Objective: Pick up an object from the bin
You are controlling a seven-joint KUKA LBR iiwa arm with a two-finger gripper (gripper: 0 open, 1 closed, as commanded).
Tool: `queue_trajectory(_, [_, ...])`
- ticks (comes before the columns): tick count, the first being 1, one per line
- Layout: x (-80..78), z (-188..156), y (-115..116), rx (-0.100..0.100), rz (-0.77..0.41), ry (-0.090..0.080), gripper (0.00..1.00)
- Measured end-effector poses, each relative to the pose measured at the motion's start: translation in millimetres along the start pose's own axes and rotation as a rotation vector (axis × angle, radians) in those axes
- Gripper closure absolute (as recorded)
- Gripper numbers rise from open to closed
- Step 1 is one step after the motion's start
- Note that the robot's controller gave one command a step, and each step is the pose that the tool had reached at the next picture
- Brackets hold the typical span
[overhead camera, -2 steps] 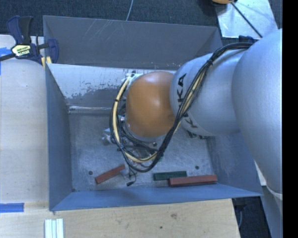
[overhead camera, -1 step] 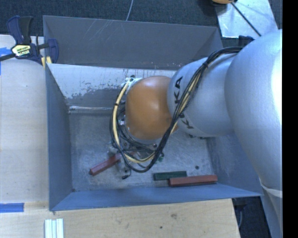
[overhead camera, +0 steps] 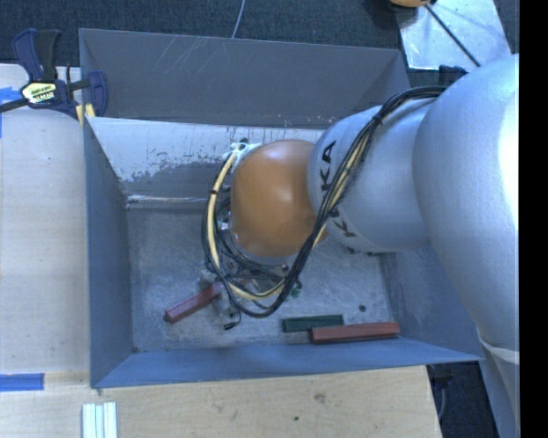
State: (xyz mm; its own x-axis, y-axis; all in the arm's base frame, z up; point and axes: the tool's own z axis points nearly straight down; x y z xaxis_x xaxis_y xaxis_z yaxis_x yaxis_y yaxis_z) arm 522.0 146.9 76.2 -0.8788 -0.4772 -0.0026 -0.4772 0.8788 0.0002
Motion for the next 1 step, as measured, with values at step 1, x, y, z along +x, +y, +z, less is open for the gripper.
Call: queue_trajectory(1, [5.5, -199.3, 19.5, 0.002, -0.006, -0.009, 1.0])
